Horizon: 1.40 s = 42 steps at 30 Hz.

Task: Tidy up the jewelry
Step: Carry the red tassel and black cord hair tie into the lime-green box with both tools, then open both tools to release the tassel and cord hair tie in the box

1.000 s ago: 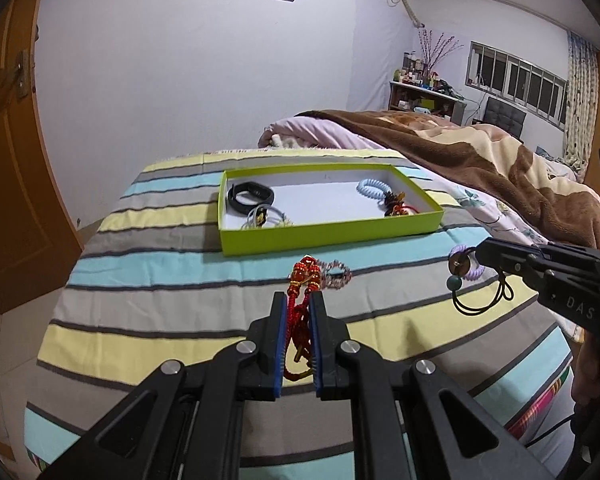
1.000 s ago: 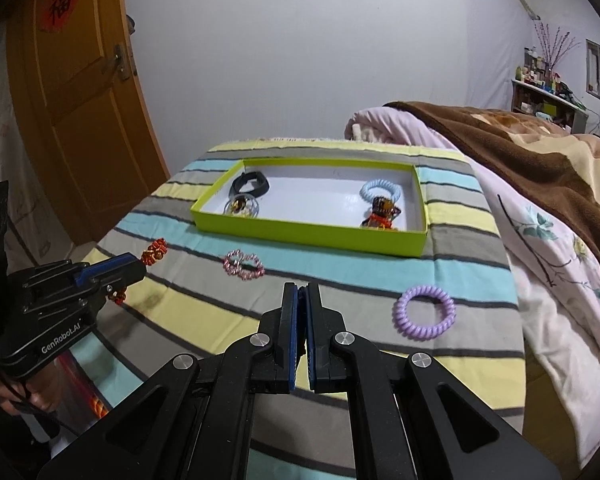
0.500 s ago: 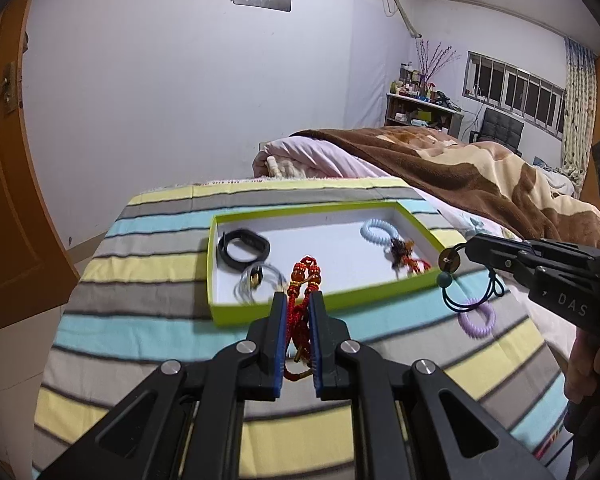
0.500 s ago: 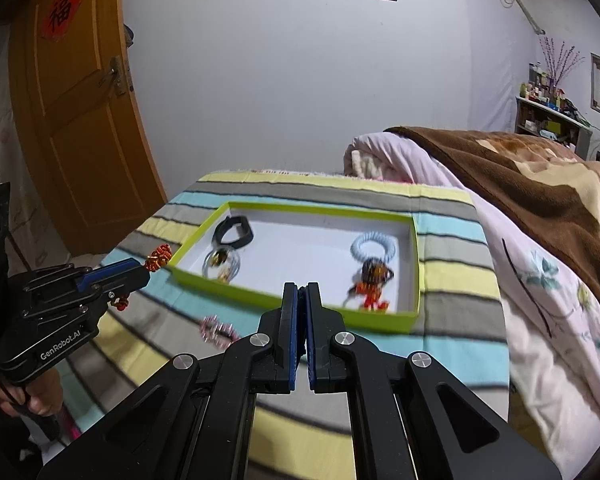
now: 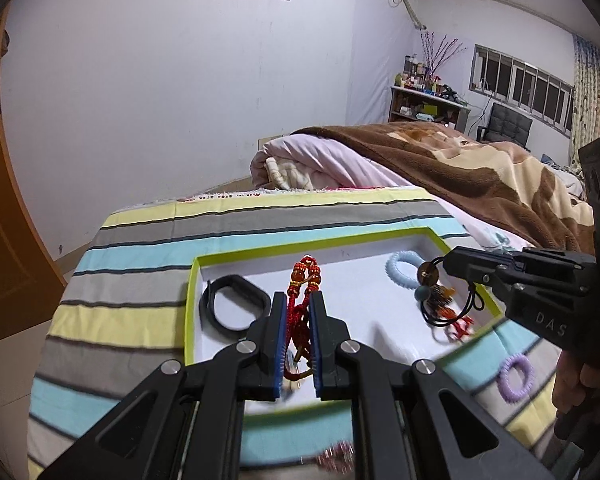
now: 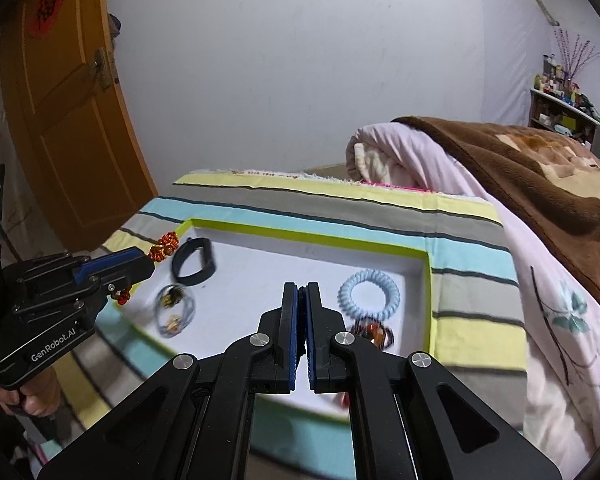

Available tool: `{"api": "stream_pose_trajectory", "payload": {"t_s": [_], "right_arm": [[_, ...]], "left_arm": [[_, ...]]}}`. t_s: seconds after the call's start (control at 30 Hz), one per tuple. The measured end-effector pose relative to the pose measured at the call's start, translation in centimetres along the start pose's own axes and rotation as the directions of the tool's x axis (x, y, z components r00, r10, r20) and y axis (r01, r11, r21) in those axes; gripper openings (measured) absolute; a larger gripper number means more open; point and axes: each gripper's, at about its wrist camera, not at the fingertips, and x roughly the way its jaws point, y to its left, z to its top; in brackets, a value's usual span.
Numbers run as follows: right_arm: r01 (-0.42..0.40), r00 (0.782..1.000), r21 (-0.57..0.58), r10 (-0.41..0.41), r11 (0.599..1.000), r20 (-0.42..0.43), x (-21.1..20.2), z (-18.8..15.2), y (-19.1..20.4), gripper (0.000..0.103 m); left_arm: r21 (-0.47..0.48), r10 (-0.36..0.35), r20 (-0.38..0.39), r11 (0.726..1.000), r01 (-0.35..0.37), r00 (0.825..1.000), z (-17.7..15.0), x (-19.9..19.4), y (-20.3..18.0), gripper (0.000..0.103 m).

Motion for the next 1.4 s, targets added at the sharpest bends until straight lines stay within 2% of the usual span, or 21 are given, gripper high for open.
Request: {"api": "stream_pose_trajectory", "payload": {"t_s": [0.33, 0.47, 0.53, 0.63, 0.93, 1.17, 1.23, 1.4], "right_arm": [[0.010, 0.995, 0.061, -0.004, 0.998, -0.100, 6.5, 1.0, -3.5, 0.003], [0.033, 0.993, 0.082, -0.023, 0.996, -0.116, 6.9, 0.8, -4.6, 0.004], [0.032, 0.994, 0.084, -0.023, 0.996, -0.105, 6.6, 0.8, -4.7, 0.014], [0.025, 0.996, 0.085, -0.017, 0.996, -0.089, 5.8, 0.8, -4.5, 0.015], [0.021, 1.000, 0.051, -0.020, 0.998, -0.018, 0.5, 0.2, -2.2, 0.015], [0.020, 0.999, 0.062, -0.022, 0.998, 0.031, -4.7, -2.4, -0.5, 0.017], [0.019, 0.999, 0.065, -0.022, 0.998, 0.045, -6.2, -3.3, 0.0, 0.034], [0.023, 0.997, 0.056, -0.027, 0.998, 0.072, -10.1, -6.1, 2.0, 0.036]], "left_arm": [[-0.008, 0.013, -0.103, 1.000, -0.013, 0.995, 0.6, 6.8, 0.3, 0.011], [-0.028, 0.013, -0.131, 0.999, -0.017, 0.991, 0.3, 8.3, 0.6, 0.011], [-0.040, 0.008, -0.145, 0.999, -0.014, 0.989, 0.1, 8.6, 1.0, 0.012], [-0.050, -0.006, -0.157, 0.999, -0.002, 0.988, -0.1, 8.7, 1.1, 0.012], [-0.048, -0.032, -0.099, 0.998, 0.027, 0.995, 0.4, 4.8, 0.9, 0.013], [-0.051, -0.046, -0.052, 0.998, 0.043, 0.998, -0.6, -0.2, 0.6, 0.013], [-0.044, -0.055, -0.035, 0.998, 0.054, 0.998, -1.2, -1.9, 0.2, 0.019], [-0.021, -0.073, 0.005, 0.997, 0.073, 0.997, -3.8, -6.3, -0.9, 0.020]]}}
